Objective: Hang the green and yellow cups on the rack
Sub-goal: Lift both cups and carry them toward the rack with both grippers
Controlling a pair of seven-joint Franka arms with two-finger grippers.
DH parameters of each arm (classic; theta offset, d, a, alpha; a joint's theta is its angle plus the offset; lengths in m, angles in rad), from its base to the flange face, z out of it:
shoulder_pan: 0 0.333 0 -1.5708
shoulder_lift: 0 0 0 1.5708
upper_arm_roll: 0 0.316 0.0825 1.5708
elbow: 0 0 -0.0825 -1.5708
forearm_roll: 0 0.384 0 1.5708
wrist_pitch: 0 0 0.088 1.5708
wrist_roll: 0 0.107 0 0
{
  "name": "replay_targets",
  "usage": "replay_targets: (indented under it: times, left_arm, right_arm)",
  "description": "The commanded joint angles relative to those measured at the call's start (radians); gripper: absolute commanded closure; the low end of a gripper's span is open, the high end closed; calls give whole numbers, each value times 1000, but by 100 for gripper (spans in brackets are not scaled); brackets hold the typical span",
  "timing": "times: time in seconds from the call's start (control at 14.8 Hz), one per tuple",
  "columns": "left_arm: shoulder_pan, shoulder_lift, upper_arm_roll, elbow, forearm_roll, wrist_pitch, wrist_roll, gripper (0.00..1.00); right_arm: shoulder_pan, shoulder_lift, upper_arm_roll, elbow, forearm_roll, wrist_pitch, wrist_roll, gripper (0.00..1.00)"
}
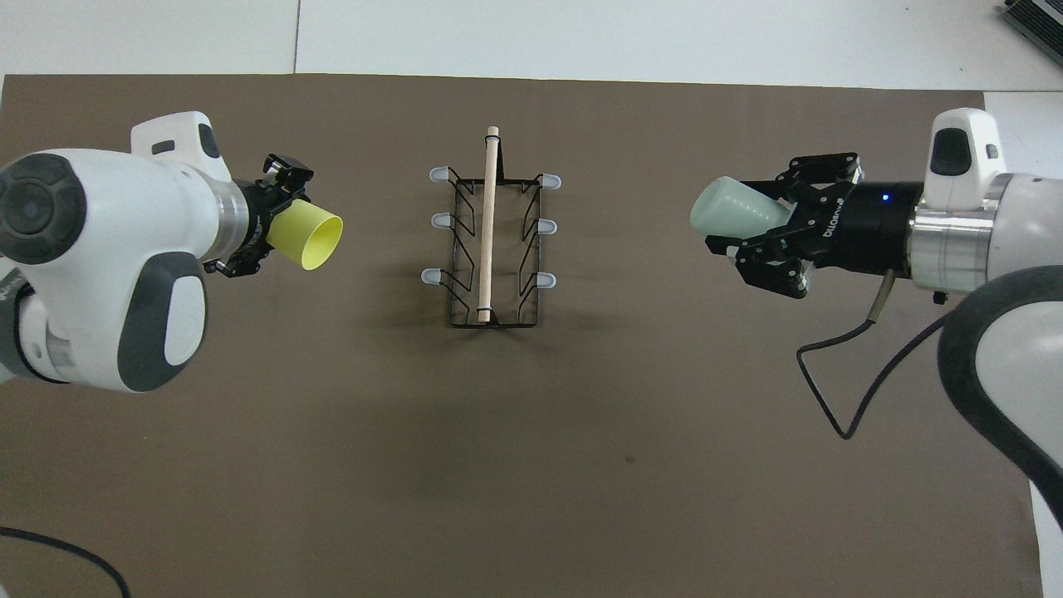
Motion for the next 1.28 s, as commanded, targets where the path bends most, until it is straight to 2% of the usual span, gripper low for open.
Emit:
replay_targets:
  times: [0.0, 0.2, 0.34, 0.4, 0.61, 0.81, 0.94, 1.21]
  left_arm:
    - [0, -15, -87, -11, 212, -27, -40, 100]
    - [-2, -41, -176, -58, 380, -42, -105, 100]
    - [-2, -57, -233, -87, 575, -38, -275, 100]
    - [0, -57, -250, -88, 629, -36, -362, 100]
    - [-2, -59, -294, -88, 689, -42, -409, 100]
    - [-2, -53, -319, -88, 832, -68, -506, 100]
    - [-2, -45, -334, -88, 880, -78, -537, 100]
    - [-11, 24, -373, -69, 1021, -128, -668, 100]
  right_arm:
    - [-47, -82, 5, -112, 140, 9, -140, 100]
    - [-51, -128, 5, -187, 255, 10, -212, 100]
    - [-51, -140, 3, -220, 332, 7, -272, 100]
    - [-51, -142, 3, -232, 379, 7, -306, 100]
    - [-42, -142, 3, -281, 527, 32, -408, 100]
    - [-34, -140, 5, -300, 628, 32, -467, 100]
    - [-29, -116, 5, -316, 743, 20, -569, 100]
    - [-28, -54, 5, -324, 897, -63, -735, 100]
